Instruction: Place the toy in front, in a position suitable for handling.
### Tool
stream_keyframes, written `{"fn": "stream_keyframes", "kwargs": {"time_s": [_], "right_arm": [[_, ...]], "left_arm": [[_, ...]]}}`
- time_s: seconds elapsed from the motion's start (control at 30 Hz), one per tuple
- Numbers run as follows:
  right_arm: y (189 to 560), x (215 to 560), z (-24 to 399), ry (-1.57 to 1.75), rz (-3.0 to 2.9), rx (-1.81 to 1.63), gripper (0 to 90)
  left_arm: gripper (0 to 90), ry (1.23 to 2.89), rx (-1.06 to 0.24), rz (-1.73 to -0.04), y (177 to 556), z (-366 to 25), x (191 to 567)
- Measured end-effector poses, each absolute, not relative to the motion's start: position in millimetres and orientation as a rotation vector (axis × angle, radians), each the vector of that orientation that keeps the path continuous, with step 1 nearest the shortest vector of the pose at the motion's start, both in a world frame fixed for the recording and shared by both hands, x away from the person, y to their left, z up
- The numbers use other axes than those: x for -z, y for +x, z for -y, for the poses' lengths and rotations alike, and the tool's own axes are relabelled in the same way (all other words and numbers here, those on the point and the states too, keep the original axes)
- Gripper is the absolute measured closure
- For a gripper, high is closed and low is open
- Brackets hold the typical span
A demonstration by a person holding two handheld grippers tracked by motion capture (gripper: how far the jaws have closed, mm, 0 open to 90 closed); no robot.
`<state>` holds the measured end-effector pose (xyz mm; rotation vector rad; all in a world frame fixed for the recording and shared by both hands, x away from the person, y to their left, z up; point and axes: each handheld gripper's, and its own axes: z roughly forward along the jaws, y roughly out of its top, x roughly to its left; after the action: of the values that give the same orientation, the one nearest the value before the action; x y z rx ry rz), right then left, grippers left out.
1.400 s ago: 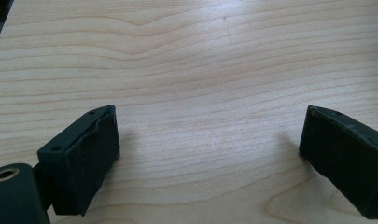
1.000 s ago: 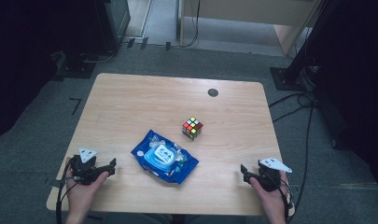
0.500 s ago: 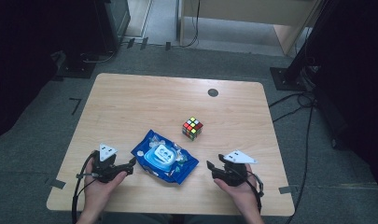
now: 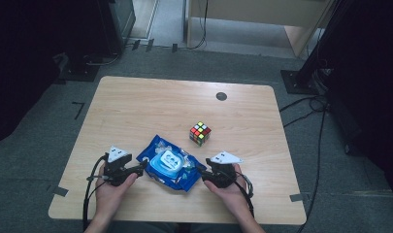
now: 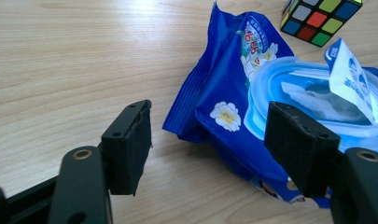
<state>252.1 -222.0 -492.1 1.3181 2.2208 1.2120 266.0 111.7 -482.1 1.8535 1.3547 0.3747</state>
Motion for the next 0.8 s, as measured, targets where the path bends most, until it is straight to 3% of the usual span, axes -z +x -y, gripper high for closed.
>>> {"fn": "stream_keyframes", "kwargs": {"time_s": [0.13,0.27,0.33,0.37,0.5,0.53,0.8], "right_arm": [[259,496,222,1.372,-2.234,-1.246,55.0],[262,503,223,1.418,-2.28,-1.267,59.6],[262,504,223,1.417,-2.292,-1.285,64.9],[262,502,223,1.399,-2.299,-1.286,73.8],[259,502,221,1.363,-2.318,-1.281,82.6],[258,503,220,1.355,-2.314,-1.279,89.6],[252,507,206,1.318,-2.311,-1.262,90.0]], "left_arm": [[45.8,1.877,-0.366,-1.36,270,-109,486],[51.3,1.906,-0.362,-1.352,271,-104,491],[54.8,1.901,-0.366,-1.354,271,-105,491],[57.3,1.894,-0.369,-1.358,272,-106,491],[66.8,1.905,-0.387,-1.353,274,-105,491],[68.6,1.899,-0.381,-1.357,275,-105,491],[73.4,1.901,-0.411,-1.381,292,-102,493]]}}
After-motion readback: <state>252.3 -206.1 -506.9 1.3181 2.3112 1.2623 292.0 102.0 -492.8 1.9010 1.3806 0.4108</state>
